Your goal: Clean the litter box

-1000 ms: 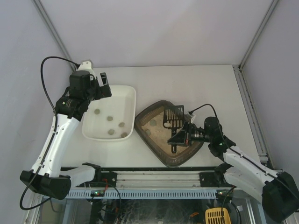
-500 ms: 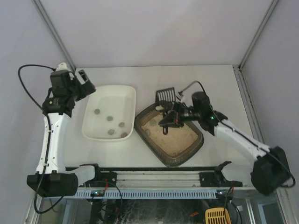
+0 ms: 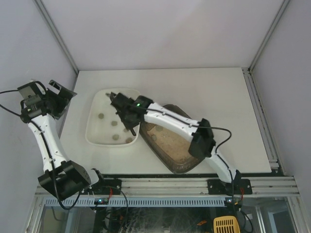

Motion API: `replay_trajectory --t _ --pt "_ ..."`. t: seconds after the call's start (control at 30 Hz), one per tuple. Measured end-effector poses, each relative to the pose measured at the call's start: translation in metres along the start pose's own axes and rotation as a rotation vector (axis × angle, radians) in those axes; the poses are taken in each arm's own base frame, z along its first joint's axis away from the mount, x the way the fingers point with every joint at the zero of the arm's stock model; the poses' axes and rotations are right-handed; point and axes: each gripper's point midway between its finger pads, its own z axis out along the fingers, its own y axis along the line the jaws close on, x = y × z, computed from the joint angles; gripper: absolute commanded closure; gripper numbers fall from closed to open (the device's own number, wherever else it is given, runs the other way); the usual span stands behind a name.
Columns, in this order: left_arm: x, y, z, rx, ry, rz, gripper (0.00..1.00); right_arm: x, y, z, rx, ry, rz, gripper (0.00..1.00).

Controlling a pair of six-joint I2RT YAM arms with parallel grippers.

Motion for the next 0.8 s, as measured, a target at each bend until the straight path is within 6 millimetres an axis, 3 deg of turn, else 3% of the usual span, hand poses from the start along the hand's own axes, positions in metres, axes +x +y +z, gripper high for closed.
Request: replay_trajectory --t 0.13,0.27,0.47,0.67,0.8 --pt "-0.004 0.013 -0.003 -0.029 -0.003 -0.038 0.00 0.033 -0.022 0.040 0.289 0.068 -0.197 1.00" --pt "-0.005 0.013 -0.007 -0.036 -0.019 -0.034 0.00 0.052 -0.037 0.046 0.448 0.099 -0.331 1.00" --pt "-0.011 0.007 -0.023 -0.023 -0.076 -0.015 0.00 0.037 -0.052 0.022 0.554 -0.003 -0.417 1.00" --pt "-0.010 0.004 -0.025 -0.009 -0.082 -0.009 0.00 0.008 -0.043 -0.010 0.543 -0.150 -0.407 1.00" --pt "0.002 -0.011 -0.021 0.023 -0.052 0.043 0.00 0.015 -0.039 -0.039 0.463 -0.165 -0.365 1.00"
